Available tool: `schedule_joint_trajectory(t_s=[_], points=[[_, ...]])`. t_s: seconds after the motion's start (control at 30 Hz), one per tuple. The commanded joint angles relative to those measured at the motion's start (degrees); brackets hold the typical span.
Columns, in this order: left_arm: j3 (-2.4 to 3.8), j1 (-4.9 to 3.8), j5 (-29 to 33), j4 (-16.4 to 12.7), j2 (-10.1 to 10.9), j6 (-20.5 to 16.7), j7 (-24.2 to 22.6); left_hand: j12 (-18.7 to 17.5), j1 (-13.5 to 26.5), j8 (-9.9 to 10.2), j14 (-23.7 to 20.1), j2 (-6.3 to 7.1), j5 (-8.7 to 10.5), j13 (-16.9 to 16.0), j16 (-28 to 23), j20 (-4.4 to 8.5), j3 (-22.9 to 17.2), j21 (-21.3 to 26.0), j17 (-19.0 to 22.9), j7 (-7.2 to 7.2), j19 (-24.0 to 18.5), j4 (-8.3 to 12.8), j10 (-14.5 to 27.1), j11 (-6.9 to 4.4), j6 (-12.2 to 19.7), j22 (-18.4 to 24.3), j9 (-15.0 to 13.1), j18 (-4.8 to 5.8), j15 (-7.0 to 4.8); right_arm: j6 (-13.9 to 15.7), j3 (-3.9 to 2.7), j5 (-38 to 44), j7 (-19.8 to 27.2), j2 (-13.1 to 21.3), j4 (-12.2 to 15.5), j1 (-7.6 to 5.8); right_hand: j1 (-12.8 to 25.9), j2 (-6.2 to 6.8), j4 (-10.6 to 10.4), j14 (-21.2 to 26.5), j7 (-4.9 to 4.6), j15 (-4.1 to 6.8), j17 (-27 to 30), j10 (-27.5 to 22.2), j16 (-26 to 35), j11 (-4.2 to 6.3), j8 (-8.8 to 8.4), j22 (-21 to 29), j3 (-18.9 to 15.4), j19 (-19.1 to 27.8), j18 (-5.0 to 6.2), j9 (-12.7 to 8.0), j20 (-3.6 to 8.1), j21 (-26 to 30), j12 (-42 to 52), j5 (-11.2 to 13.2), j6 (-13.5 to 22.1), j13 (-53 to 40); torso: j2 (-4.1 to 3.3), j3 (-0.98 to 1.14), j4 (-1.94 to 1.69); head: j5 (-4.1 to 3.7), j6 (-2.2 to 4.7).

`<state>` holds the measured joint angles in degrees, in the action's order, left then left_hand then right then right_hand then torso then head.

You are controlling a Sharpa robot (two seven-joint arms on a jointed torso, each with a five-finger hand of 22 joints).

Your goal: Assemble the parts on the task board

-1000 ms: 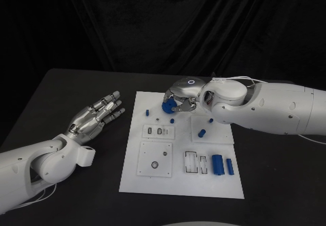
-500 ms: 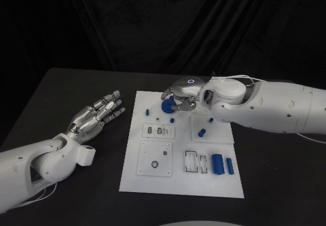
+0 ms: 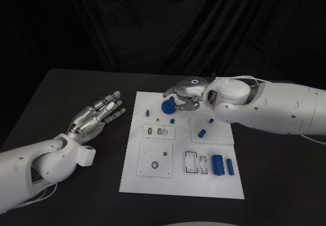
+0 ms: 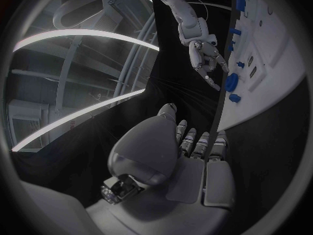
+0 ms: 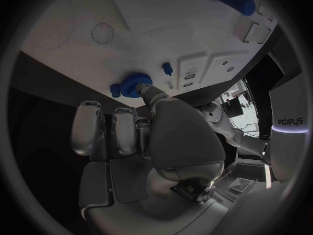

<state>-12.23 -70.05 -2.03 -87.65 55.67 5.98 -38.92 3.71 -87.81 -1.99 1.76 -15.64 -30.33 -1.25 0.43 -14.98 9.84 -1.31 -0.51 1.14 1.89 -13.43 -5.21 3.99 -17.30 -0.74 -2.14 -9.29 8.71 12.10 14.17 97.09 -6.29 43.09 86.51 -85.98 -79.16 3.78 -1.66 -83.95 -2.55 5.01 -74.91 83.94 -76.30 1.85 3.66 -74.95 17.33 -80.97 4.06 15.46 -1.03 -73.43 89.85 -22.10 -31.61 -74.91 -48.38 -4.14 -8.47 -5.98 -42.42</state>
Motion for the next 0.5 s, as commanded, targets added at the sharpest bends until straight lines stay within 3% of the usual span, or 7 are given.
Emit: schedule_joint_trajectory(t_s=[0.03,0.07,0.1,0.17,0.33,0.5], points=[[0.04,0.06,-0.06,-0.14,0.07,0.77,-7.38,0.17,-0.51,-0.24,-0.03,0.28,-0.18,-0.06,0.36,-0.23,-0.29,-0.30,-0.09,0.36,-0.03,0.06,0.17,-0.05,0.21,-0.08,-0.02,-1.01,0.38,2.97,-0.04,0.39,-0.08,1.06,0.67,-0.07,0.00,0.05,-0.23,-2.83,-0.09,0.43,-3.26,6.06,0.03,0.33,0.27,-3.06,0.11,0.14,0.28,0.12,0.00,0.17,0.15,0.89,-1.77,-15.09,-0.01,0.03,0.01,0.00,0.17],[0.04,0.06,-0.06,-0.17,0.13,0.73,-7.37,0.16,-0.54,-0.24,-0.02,0.27,-0.21,-0.06,0.37,-0.26,-0.33,-0.28,-0.09,0.38,-0.04,0.11,0.19,-0.05,0.20,-0.08,-0.02,-1.00,0.41,3.45,-0.04,0.39,0.03,1.55,0.93,-0.07,0.10,0.03,-0.29,-2.87,-0.11,0.41,-3.33,6.06,-0.02,0.31,0.32,-3.13,0.08,0.06,0.26,0.12,-0.01,0.11,0.15,1.23,-2.16,-15.09,0.01,0.02,0.00,0.02,0.18],[0.04,0.07,-0.06,-0.21,0.20,0.70,-7.37,0.16,-0.54,-0.24,-0.02,0.27,-0.21,-0.06,0.37,-0.26,-0.33,-0.28,-0.09,0.38,-0.04,0.11,0.19,-0.05,0.20,-0.08,-0.02,-1.00,0.41,3.66,-0.04,0.39,0.08,1.95,1.13,-0.07,0.61,-0.08,-0.67,-3.08,-0.27,0.35,-3.75,6.06,-0.42,0.23,1.14,-3.45,-0.19,-0.26,0.15,1.13,-0.07,-0.20,0.15,2.82,-6.36,-15.09,0.02,0.02,0.01,0.04,0.27],[0.04,0.07,-0.06,-0.32,0.37,0.61,-7.37,0.16,-0.54,-0.24,-0.02,0.27,-0.21,-0.06,0.37,-0.26,-0.33,-0.28,-0.09,0.38,-0.04,0.11,0.19,-0.05,0.20,-0.08,-0.02,-1.00,0.41,3.47,-0.04,0.39,0.01,2.76,1.46,-0.07,0.95,-0.15,-0.96,-3.18,-0.37,0.28,-3.98,6.06,-0.60,0.14,1.40,-3.67,-0.42,-0.47,0.09,0.94,-0.11,-0.39,0.15,3.81,-7.43,-15.09,0.02,0.02,-0.02,0.00,0.33],[0.04,0.07,-0.06,-0.40,0.54,0.55,-7.39,0.19,-0.55,-0.25,0.00,0.28,-0.23,-0.07,0.38,-0.28,-0.35,-0.32,-0.10,0.39,0.00,0.14,0.14,-0.04,0.11,-0.09,-0.04,-1.00,0.43,0.91,-0.02,0.39,-0.55,3.72,1.59,-0.04,1.16,-0.37,-1.23,-3.15,-0.23,0.26,-3.89,6.06,-0.39,0.17,1.04,-3.66,-0.53,-0.48,0.11,0.49,-0.15,-0.25,0.15,4.45,-7.32,-15.09,0.04,0.02,-0.02,-0.17,0.84],[0.04,0.08,-0.06,-0.25,0.33,0.69,-7.40,0.19,-0.56,-0.24,-0.01,0.28,-0.24,-0.07,0.38,-0.29,-0.37,-0.30,-0.10,0.40,-0.02,0.16,0.15,-0.03,0.17,-0.08,-0.03,-1.00,0.44,-0.86,-0.01,0.39,-0.81,3.78,1.17,0.27,1.14,-0.43,-1.25,-3.06,-0.12,0.28,-3.63,6.06,-0.05,0.22,0.88,-3.43,-0.53,-0.29,0.20,0.27,-0.15,0.12,0.15,4.53,-6.98,-15.09,0.06,-0.03,0.18,0.08,0.65]])
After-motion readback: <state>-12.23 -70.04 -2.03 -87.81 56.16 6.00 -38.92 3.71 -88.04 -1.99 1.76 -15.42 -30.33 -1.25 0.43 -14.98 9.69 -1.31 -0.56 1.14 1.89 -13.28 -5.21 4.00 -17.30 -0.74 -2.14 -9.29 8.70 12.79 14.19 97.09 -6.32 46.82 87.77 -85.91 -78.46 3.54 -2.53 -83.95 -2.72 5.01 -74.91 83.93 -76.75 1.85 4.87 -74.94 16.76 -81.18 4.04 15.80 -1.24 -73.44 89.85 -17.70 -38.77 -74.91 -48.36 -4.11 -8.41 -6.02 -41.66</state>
